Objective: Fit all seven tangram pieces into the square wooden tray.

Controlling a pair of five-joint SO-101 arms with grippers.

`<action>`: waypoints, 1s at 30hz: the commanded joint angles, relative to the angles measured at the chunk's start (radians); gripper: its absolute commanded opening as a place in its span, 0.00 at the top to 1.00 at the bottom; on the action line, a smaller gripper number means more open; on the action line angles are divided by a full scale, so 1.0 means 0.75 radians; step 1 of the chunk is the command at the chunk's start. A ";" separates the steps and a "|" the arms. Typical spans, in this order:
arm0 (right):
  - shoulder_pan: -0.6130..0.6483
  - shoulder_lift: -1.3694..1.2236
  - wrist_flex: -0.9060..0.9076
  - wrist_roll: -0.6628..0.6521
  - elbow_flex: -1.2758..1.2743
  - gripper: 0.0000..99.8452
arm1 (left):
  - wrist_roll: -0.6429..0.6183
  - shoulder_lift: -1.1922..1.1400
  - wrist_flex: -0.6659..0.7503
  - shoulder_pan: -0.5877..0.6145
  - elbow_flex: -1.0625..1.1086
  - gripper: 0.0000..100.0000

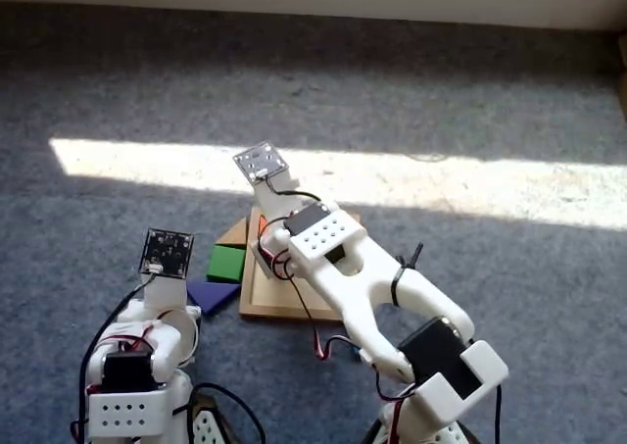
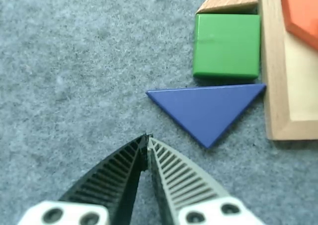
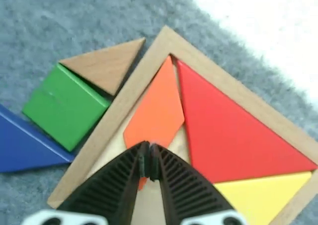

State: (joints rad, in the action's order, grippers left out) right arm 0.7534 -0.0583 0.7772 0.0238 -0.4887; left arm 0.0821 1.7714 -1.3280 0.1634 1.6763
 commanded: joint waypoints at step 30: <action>0.032 0.306 -0.071 -0.014 -0.007 1.00 | 0.010 0.060 -0.008 0.015 0.028 0.99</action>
State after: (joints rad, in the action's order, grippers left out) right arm 0.7825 -0.0015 0.7066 0.0238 -0.4703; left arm 0.0821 1.7714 -1.3280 0.1634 1.6763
